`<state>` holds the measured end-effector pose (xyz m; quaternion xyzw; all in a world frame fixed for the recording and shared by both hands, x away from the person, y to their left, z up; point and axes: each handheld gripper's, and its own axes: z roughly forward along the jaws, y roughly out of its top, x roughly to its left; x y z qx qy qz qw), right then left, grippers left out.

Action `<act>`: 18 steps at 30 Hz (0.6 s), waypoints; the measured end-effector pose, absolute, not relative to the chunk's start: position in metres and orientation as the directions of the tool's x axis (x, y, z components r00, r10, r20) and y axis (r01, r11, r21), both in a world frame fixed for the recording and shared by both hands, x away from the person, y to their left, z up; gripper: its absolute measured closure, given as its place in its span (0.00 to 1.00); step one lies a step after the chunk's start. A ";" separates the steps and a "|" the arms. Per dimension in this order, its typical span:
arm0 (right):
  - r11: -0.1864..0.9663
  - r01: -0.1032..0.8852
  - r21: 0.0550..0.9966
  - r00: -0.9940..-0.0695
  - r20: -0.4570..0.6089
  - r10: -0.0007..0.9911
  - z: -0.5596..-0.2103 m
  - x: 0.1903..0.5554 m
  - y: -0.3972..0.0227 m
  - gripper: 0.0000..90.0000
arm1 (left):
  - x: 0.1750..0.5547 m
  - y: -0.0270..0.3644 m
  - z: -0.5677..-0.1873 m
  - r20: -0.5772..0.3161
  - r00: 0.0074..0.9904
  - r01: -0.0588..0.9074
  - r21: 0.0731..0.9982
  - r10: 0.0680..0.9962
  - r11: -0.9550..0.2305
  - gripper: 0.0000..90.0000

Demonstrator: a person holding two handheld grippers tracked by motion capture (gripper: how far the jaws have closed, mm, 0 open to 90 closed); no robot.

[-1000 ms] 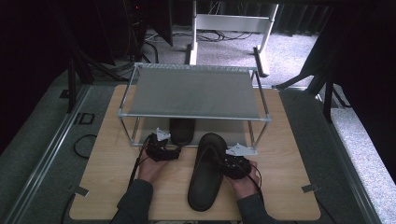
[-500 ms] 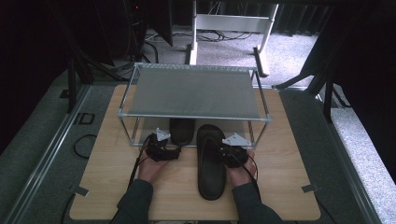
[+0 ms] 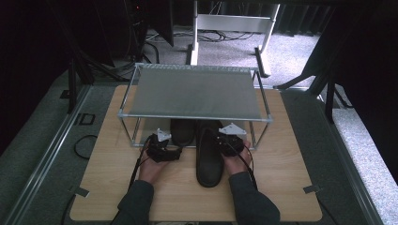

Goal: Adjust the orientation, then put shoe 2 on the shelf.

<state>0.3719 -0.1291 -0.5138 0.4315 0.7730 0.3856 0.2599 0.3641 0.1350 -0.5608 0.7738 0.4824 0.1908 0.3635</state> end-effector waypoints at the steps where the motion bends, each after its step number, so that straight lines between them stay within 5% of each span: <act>1: 0.326 0.464 0.824 -0.490 -0.068 0.869 -0.514 0.373 -0.129 0.80 | 0.364 0.135 -0.561 -0.055 0.462 0.608 0.746 0.885 -0.271 0.21; 6: 0.328 0.459 0.825 -0.502 -0.064 0.863 -0.515 0.374 -0.130 0.78 | 0.364 0.136 -0.561 -0.056 0.457 0.608 0.748 0.888 -0.266 0.22; 18: 0.340 0.419 0.842 -0.521 -0.084 0.849 -0.509 0.354 -0.136 0.51 | 0.364 0.136 -0.561 -0.056 0.457 0.607 0.749 0.888 -0.265 0.22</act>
